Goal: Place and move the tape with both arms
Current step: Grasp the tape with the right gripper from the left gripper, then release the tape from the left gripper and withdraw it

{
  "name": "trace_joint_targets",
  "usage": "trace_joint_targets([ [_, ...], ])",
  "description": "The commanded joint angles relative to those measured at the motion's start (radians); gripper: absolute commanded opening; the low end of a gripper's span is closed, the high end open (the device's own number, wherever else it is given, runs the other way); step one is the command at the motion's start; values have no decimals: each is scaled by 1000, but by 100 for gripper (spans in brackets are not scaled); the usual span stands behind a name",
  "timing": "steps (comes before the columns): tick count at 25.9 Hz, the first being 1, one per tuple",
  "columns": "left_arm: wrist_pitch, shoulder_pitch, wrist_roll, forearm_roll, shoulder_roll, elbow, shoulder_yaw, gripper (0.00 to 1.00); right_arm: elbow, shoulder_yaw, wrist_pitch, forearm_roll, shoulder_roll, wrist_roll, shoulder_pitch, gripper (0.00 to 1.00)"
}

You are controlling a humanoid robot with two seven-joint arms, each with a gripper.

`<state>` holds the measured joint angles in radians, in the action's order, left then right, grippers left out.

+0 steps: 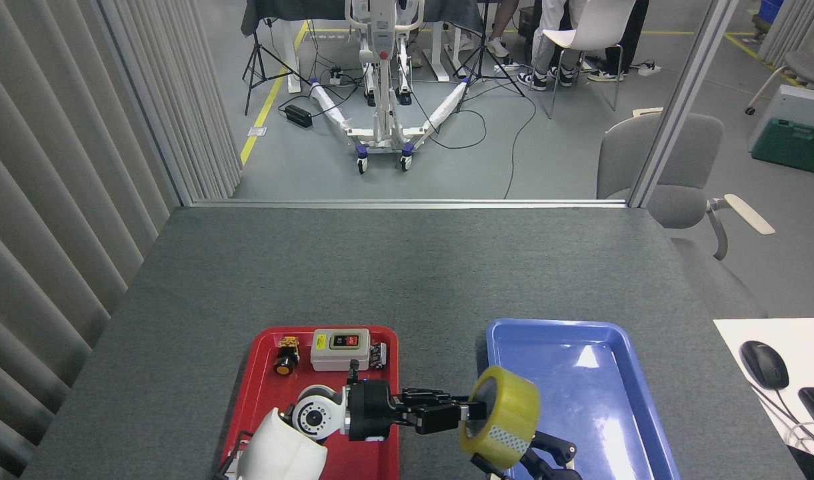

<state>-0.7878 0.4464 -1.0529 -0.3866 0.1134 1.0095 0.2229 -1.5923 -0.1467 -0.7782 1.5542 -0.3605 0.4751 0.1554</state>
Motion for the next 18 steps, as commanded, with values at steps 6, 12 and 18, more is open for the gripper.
trace_joint_targets([
  [6,2,-38,17,149,-75,31,-73,100,-6,27,-7,-6,2,13,4,0],
  [12,13,-140,284,-9,-248,251,-152,100,-20,141,111,-80,-8,-70,12,0],
  [18,478,-353,827,-357,-347,548,-19,100,-38,231,231,-149,-17,-638,-25,0],
])
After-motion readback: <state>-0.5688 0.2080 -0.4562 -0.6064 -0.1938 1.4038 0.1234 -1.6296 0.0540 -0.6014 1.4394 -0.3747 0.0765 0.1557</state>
